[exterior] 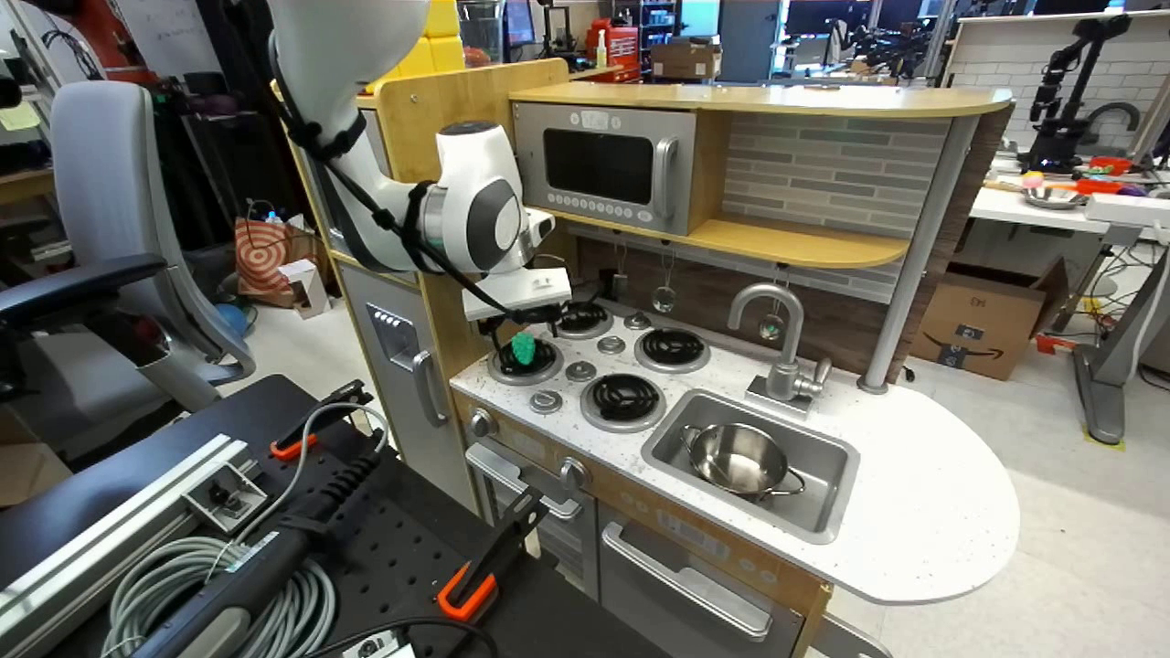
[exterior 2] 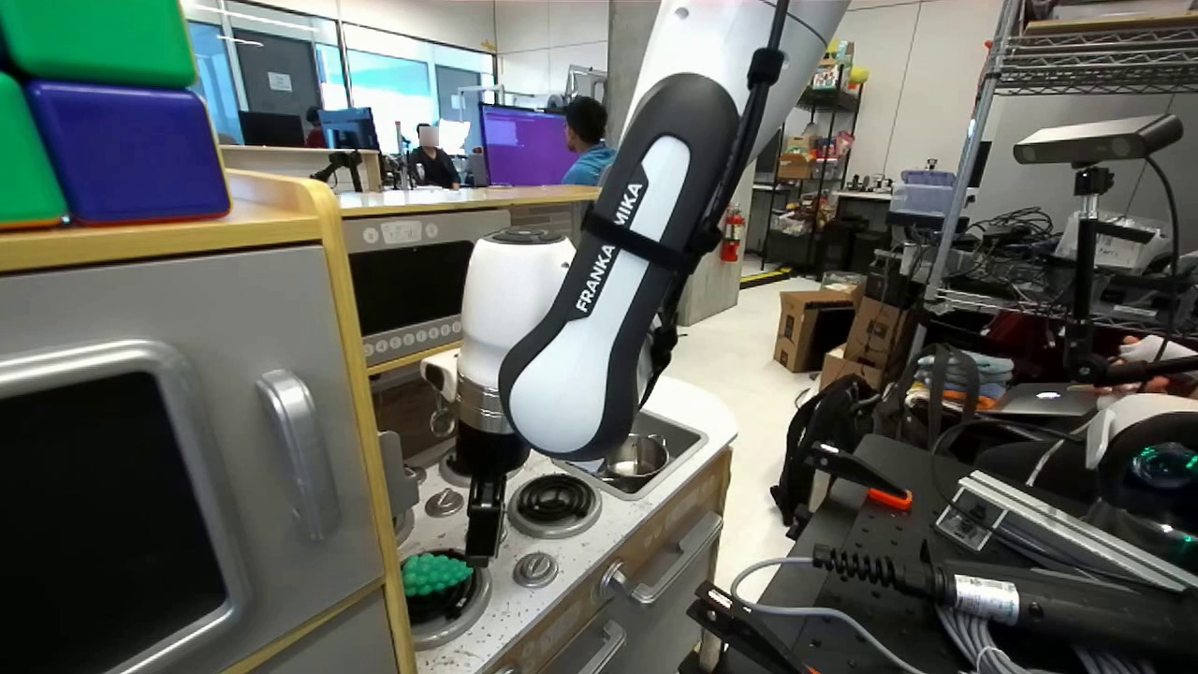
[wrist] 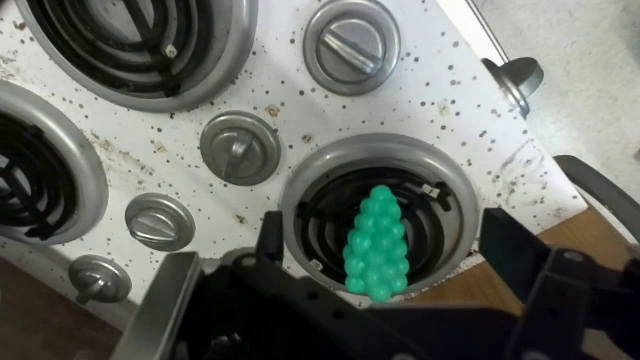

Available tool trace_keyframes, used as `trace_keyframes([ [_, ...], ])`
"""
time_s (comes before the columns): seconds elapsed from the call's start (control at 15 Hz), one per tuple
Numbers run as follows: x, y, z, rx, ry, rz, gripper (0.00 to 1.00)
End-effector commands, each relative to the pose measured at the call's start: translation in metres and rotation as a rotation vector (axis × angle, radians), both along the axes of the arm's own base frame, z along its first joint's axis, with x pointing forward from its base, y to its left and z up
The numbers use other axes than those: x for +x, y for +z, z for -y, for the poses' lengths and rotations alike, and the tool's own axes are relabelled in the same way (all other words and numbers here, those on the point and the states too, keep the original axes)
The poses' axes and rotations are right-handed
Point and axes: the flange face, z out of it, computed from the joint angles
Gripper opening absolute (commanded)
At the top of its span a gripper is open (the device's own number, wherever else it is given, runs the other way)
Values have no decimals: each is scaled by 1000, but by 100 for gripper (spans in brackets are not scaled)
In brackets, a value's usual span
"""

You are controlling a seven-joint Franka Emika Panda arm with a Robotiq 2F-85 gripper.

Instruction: Put the blue toy inside the pot in the sink

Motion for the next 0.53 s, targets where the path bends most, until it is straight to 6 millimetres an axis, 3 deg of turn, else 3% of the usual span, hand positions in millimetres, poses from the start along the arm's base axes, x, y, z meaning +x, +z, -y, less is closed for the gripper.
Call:
trace_keyframes([
  [0.0,0,2,-1,4,3,5,100],
  [0.27,-1,2,-1,5,5,5,100],
  [0.47,14,-1,-15,9,9,50,100],
])
